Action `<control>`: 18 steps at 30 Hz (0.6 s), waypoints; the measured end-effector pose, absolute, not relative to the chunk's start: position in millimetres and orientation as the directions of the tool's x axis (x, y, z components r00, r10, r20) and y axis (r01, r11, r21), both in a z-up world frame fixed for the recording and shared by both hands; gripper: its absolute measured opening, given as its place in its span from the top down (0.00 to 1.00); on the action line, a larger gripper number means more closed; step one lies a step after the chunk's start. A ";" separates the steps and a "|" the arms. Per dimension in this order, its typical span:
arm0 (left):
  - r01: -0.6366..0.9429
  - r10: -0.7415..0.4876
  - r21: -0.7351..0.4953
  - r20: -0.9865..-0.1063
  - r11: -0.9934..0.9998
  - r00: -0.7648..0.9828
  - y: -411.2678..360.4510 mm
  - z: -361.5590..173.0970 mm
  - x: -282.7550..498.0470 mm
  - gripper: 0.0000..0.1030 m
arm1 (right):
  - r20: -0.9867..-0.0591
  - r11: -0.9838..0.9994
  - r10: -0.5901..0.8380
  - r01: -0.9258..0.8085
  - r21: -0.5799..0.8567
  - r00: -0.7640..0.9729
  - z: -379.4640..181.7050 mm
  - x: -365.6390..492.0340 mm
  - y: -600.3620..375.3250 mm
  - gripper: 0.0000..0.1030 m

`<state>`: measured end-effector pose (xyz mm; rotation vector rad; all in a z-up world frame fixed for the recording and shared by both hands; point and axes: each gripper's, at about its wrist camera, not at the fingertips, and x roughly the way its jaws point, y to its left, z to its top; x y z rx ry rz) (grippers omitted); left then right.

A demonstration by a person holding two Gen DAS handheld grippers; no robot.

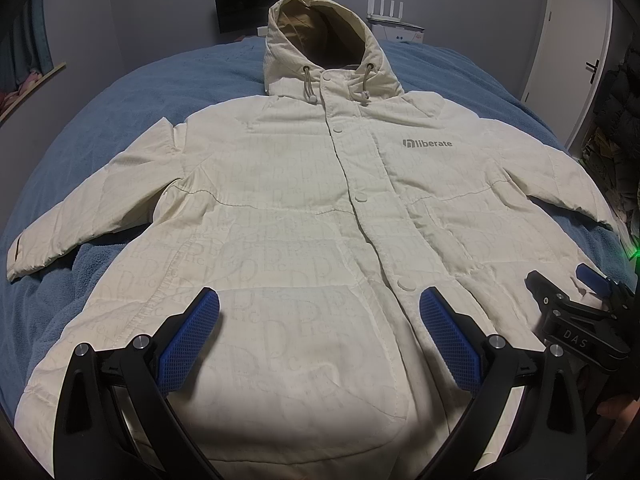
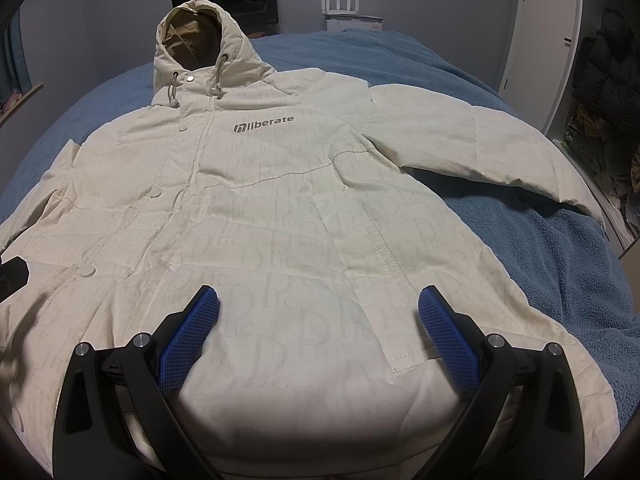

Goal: Fold large clothes

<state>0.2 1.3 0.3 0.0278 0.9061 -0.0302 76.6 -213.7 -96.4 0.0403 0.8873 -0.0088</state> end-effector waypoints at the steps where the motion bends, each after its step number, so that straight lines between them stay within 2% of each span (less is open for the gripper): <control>1: 0.038 -0.015 0.011 -0.787 0.999 0.616 1.2 0.2 0.3 0.06 | -0.775 0.999 0.009 0.025 0.032 0.631 -94.6 77.4 -213.8 0.06; 14: 0.032 -0.011 0.013 -0.773 0.999 0.634 -0.8 -4.7 -4.1 0.06 | -0.807 0.995 0.019 0.065 0.071 0.591 -85.2 82.2 -225.8 0.06; 18: 0.015 0.044 0.072 -0.751 0.997 0.659 -4.3 11.0 -3.8 0.06 | -0.757 0.991 -0.018 0.112 0.073 0.653 -54.4 81.1 -250.0 0.06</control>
